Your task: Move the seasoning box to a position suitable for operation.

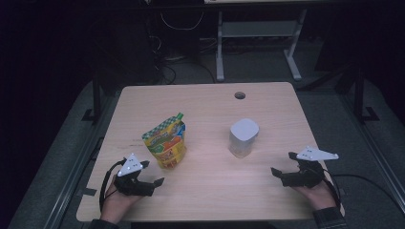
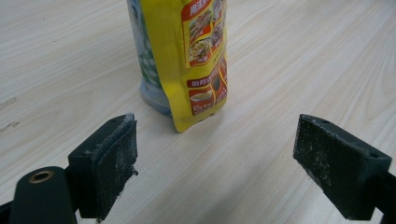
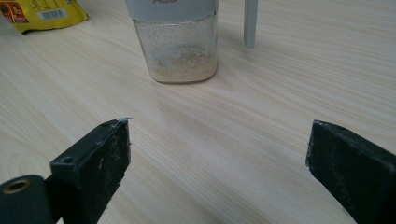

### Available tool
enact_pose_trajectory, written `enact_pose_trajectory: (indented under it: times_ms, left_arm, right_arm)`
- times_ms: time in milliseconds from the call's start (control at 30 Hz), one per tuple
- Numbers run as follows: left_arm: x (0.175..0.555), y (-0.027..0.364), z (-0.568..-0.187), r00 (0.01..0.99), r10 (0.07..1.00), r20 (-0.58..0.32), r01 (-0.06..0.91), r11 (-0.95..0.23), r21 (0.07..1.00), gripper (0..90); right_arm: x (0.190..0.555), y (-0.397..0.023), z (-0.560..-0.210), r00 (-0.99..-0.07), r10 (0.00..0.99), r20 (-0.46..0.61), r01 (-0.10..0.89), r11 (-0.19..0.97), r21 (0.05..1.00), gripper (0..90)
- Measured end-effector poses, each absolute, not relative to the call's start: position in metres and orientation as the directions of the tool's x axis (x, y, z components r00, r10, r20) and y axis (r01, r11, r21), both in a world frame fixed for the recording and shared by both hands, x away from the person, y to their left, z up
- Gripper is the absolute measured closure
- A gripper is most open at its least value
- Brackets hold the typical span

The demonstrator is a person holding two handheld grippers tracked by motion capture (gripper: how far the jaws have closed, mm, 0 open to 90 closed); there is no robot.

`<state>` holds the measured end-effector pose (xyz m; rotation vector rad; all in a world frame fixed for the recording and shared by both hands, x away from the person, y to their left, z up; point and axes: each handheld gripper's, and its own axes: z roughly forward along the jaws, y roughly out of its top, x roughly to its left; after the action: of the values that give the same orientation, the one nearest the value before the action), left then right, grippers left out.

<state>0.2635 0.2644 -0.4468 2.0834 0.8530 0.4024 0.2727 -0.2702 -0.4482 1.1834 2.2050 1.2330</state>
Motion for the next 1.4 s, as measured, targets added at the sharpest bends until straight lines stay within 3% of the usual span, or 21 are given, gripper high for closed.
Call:
enact_pose_trajectory:
  times_ms: [233, 467, 500, 533, 600, 633, 667, 700, 767, 800, 900, 1400]
  left_arm:
    - [0.263, 0.265, -0.447, 0.71, 0.704, -0.03, 0.442, -0.413, 0.796, 13.1]
    - [0.261, 0.266, -0.446, 0.708, 0.705, -0.028, 0.443, -0.413, 0.796, 13.1]
    - [0.261, 0.267, -0.446, 0.71, 0.704, -0.028, 0.442, -0.413, 0.796, 13.1]
    - [0.26, 0.267, -0.447, 0.71, 0.704, -0.029, 0.44, -0.41, 0.799, 13.2]
    - [0.261, 0.267, -0.446, 0.711, 0.703, -0.033, 0.442, -0.41, 0.798, 13.3]
    - [0.261, 0.267, -0.446, 0.713, 0.7, -0.029, 0.439, -0.415, 0.797, 13.4]
    - [0.261, 0.267, -0.446, 0.713, 0.7, -0.029, 0.439, -0.415, 0.797, 13.4]
    - [0.261, 0.266, -0.446, 0.716, 0.697, -0.029, 0.436, -0.414, 0.799, 13.4]
    - [0.261, 0.265, -0.446, 0.72, 0.694, -0.027, 0.434, -0.42, 0.797, 13.4]
    - [0.261, 0.265, -0.446, 0.72, 0.694, -0.029, 0.435, -0.418, 0.797, 13.4]
    - [0.261, 0.265, -0.446, 0.721, 0.692, -0.03, 0.44, -0.425, 0.791, 13.5]
    - [0.262, 0.264, -0.445, 0.727, 0.686, -0.027, 0.429, -0.423, 0.798, 13.6]
  right_arm:
    - [0.278, -0.273, -0.448, -0.599, 0.794, 0.104, 0.499, 0.268, 0.824, 9.6]
    - [0.286, -0.275, -0.445, -0.612, 0.78, 0.128, 0.509, 0.266, 0.819, 21.1]
    - [0.287, -0.276, -0.444, -0.617, 0.776, 0.129, 0.506, 0.266, 0.82, 25.0]
    - [0.29, -0.276, -0.441, -0.619, 0.773, 0.139, 0.508, 0.259, 0.821, 39.4]
    - [0.291, -0.276, -0.441, -0.616, 0.775, 0.142, 0.513, 0.257, 0.819, 44.4]
    - [0.297, -0.275, -0.438, -0.615, 0.774, 0.148, 0.521, 0.258, 0.813, 58.7]
    - [0.297, -0.275, -0.438, -0.615, 0.774, 0.148, 0.521, 0.258, 0.813, 58.7]
    - [0.303, -0.273, -0.436, -0.618, 0.773, 0.145, 0.524, 0.268, 0.809, 69.2]
    - [0.305, -0.273, -0.435, -0.623, 0.768, 0.149, 0.527, 0.272, 0.805, 73.6]
    - [0.313, -0.272, -0.433, -0.628, 0.764, 0.146, 0.53, 0.283, 0.799, 83.3]
    - [0.319, -0.272, -0.431, -0.632, 0.761, 0.148, 0.53, 0.285, 0.799, 89.8]
    - [0.376, -0.252, -0.405, -0.668, 0.736, 0.107, 0.502, 0.34, 0.795, 90.0]
